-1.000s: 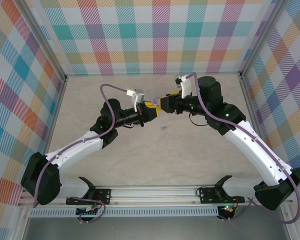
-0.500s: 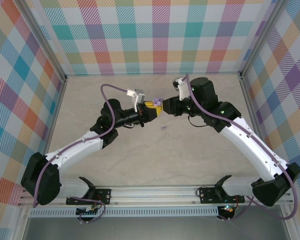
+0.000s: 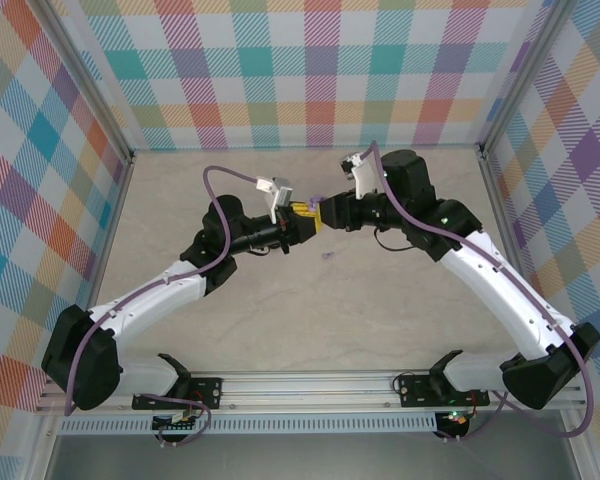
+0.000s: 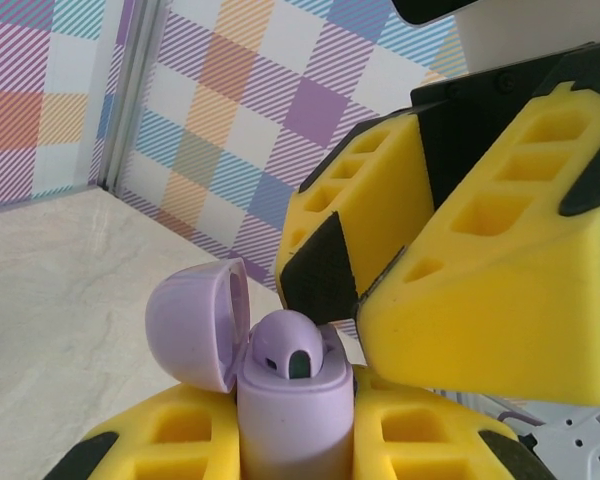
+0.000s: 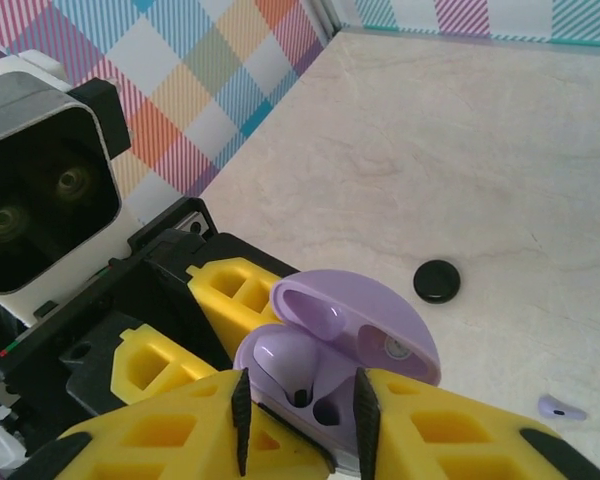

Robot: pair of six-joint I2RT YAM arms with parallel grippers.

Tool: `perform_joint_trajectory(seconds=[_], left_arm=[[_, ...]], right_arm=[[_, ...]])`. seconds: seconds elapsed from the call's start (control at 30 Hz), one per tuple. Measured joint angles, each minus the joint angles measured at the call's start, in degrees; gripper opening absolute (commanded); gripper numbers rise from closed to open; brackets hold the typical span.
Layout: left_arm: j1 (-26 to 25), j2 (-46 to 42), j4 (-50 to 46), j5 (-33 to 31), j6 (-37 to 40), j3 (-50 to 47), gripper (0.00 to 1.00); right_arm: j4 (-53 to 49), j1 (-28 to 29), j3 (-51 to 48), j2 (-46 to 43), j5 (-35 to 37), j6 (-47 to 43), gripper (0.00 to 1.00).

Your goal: Insert the wireless bluetooth earbuds into the charging case

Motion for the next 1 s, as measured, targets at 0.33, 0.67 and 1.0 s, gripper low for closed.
perform_joint_trajectory(seconds=[0.33,0.67,1.0], left_arm=[[-0.02,-1.86,-9.99,-3.69,3.58,1.14,0.19],[-0.02,-13.05,-20.28,-5.57,7.43,1.14,0.19],[-0.04,-17.51,-25.66,-6.27,8.61,1.14,0.19]], right_arm=[[-4.37,-1.22,-0.5,-1.2,17.11,3.06,0.43],[-12.02,-6.8,-0.09,14.49,15.32,2.08,0.31],[-12.28,-6.93,2.64,34.49,6.54,-1.81,0.2]])
